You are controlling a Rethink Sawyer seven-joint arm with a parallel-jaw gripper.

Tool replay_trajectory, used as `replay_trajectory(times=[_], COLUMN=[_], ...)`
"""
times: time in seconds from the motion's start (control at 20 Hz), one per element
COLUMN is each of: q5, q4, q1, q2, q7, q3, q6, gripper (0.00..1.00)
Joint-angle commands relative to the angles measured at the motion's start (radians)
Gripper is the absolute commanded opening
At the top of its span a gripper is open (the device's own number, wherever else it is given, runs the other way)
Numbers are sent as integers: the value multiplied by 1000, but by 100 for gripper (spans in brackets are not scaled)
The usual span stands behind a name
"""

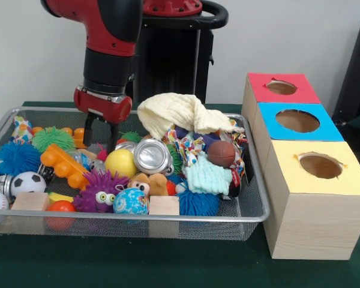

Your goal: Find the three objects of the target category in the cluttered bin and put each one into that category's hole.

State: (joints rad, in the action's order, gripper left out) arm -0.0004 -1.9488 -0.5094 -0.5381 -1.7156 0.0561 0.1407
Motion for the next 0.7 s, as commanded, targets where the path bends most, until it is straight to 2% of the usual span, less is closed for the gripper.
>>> replay_trajectory(times=[0.05, 0.7], q5=[15, 15], q4=[118, 128], q1=[-14, -27], q2=[31, 32], q7=[-168, -174], q3=[-31, -42], q6=[62, 53], gripper=[100, 100])
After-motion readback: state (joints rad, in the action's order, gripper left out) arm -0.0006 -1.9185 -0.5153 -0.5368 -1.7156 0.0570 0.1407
